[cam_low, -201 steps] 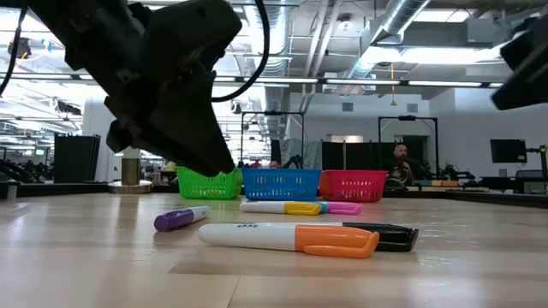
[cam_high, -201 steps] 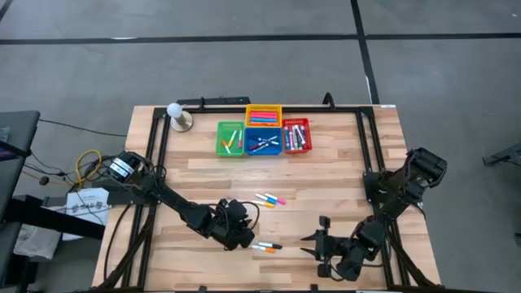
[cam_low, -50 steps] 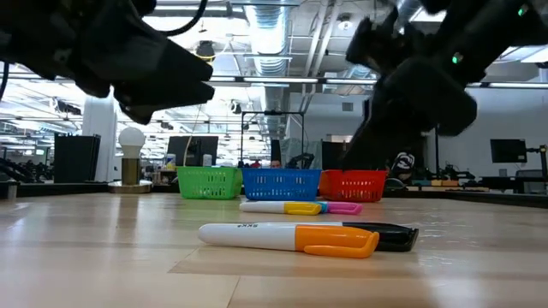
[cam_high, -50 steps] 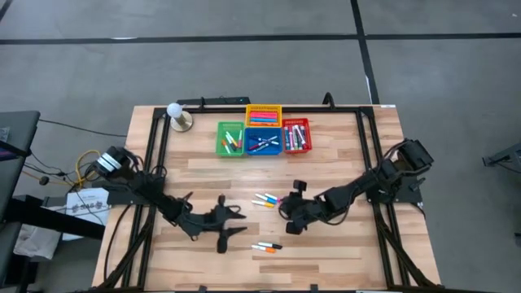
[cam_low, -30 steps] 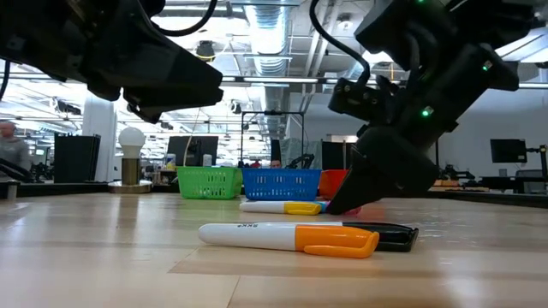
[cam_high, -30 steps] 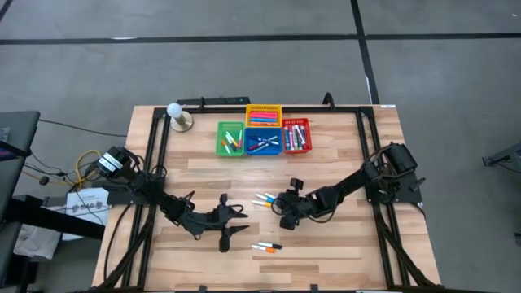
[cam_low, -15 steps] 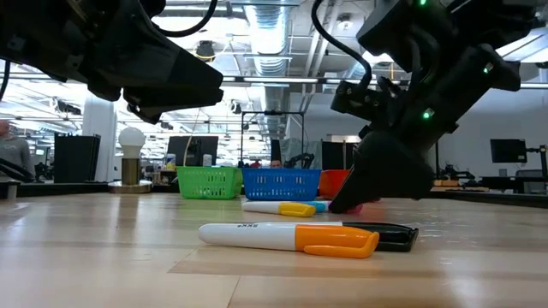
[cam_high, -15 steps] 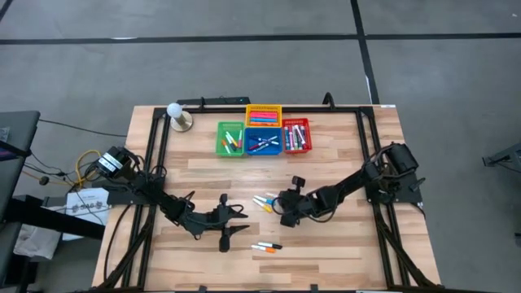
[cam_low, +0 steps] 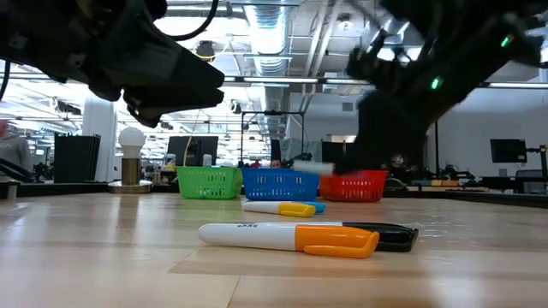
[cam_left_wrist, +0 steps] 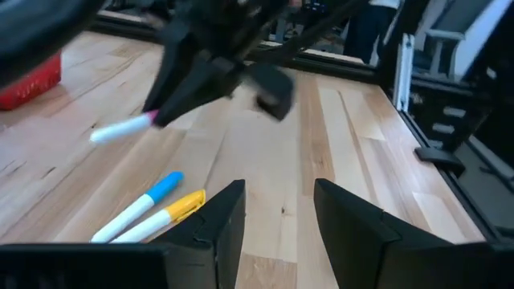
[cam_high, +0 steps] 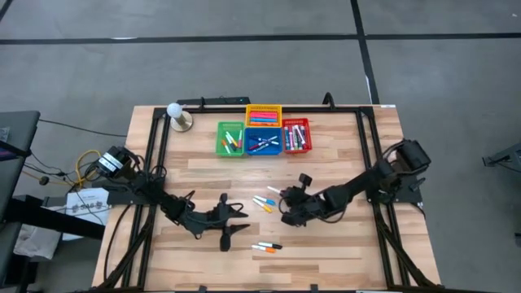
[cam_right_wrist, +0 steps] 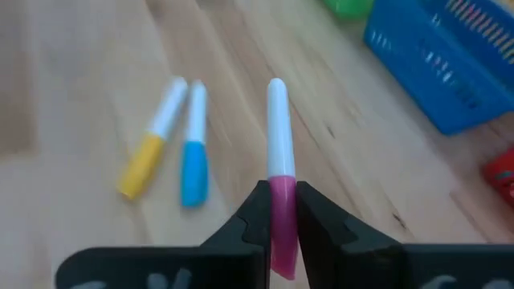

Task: Pick & Place Markers
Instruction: Put the small pink highlighter pen into the green bin

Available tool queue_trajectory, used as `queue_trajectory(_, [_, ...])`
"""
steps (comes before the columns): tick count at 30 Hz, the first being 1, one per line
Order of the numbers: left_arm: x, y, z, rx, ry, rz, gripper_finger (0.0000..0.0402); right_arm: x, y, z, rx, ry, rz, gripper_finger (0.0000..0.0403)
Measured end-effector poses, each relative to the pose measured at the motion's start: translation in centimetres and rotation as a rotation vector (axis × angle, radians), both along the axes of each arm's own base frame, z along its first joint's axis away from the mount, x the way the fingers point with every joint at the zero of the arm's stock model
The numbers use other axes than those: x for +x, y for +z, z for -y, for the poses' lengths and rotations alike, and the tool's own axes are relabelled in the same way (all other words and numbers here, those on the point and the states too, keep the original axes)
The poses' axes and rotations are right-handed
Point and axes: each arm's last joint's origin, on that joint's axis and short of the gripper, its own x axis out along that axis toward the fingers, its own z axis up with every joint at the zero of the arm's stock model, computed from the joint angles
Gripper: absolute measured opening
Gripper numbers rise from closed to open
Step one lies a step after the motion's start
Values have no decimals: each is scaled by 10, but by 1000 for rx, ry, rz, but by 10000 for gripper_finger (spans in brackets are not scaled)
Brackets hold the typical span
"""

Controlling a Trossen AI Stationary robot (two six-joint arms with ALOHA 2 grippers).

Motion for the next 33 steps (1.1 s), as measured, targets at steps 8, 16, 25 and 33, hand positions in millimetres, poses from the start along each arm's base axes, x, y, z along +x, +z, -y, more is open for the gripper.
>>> queue_trajectory(8, [8,3,-11,-142,73,37,149,-7,45,-31,36,85,253,42])
queue_trajectory(16, [9,18,-8,-120,43,168,149,-8,67,-57,62,227,427,36])
queue_trajectory(25, [8,25,-7,-125,35,231,149,-6,69,-56,80,262,436,38])
queue_trajectory(33, [16,35,-5,-143,44,272,149,-5,72,-57,90,262,467,42])
